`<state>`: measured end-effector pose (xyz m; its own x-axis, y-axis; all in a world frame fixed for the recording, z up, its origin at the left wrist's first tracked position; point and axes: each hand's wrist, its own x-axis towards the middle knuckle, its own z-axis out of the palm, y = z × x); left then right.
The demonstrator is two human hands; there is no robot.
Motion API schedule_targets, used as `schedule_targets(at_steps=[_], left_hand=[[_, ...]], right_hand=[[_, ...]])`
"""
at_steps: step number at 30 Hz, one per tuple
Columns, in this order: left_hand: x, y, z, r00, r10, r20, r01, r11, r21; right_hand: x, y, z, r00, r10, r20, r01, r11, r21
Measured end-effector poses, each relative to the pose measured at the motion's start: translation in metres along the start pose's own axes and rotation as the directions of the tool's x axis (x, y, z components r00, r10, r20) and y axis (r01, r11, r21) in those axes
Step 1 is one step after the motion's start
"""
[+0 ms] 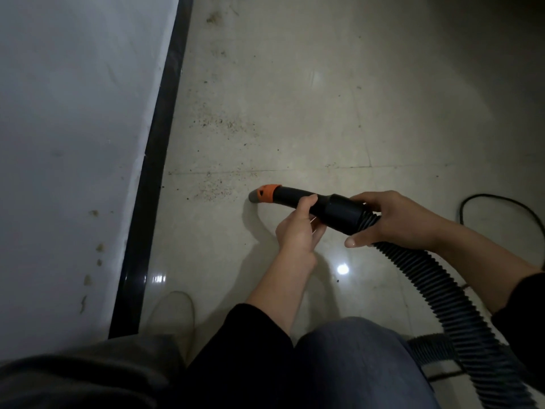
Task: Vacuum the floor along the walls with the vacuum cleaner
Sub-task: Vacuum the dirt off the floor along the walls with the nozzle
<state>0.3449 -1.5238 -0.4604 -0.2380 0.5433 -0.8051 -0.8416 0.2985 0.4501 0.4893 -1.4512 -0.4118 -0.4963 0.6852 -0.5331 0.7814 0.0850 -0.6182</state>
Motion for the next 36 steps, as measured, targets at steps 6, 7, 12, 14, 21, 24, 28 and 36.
schedule_targets(at_steps=[6, 7, 12, 14, 21, 24, 28, 36], left_hand=[[-0.004, -0.003, -0.004, 1.000, 0.003, 0.021, -0.003, 1.000, 0.011], [-0.004, -0.005, -0.004, 1.000, 0.000, 0.019, 0.000, 1.000, 0.009], [-0.003, -0.012, -0.008, 1.000, -0.020, 0.013, 0.019, 0.999, 0.026], [-0.001, -0.011, -0.012, 0.999, -0.027, 0.029, 0.026, 0.999, 0.037], [0.010, -0.002, -0.020, 0.998, -0.019, 0.057, 0.017, 0.999, 0.036], [0.014, -0.001, -0.019, 0.996, -0.027, 0.084, 0.022, 0.998, 0.054], [0.018, -0.001, -0.011, 0.992, -0.034, 0.119, 0.024, 0.996, 0.087], [0.027, 0.002, 0.012, 0.978, -0.076, 0.194, 0.055, 0.992, 0.112]], right_hand=[[-0.005, 0.002, -0.001, 0.998, -0.058, 0.034, 0.055, 0.995, 0.079], [-0.004, 0.003, 0.001, 0.998, -0.063, 0.019, 0.063, 0.998, 0.027], [-0.007, 0.005, 0.006, 0.997, -0.078, -0.002, 0.078, 0.997, -0.019], [-0.007, 0.003, 0.009, 0.997, -0.079, -0.008, 0.079, 0.997, -0.023], [0.001, -0.007, 0.023, 0.994, -0.083, -0.066, 0.080, 0.996, -0.046], [0.001, -0.010, 0.022, 0.991, -0.091, -0.098, 0.083, 0.993, -0.080], [0.000, -0.010, 0.016, 0.987, -0.086, -0.139, 0.069, 0.990, -0.123], [-0.003, -0.014, 0.002, 0.977, -0.050, -0.208, 0.012, 0.984, -0.178]])
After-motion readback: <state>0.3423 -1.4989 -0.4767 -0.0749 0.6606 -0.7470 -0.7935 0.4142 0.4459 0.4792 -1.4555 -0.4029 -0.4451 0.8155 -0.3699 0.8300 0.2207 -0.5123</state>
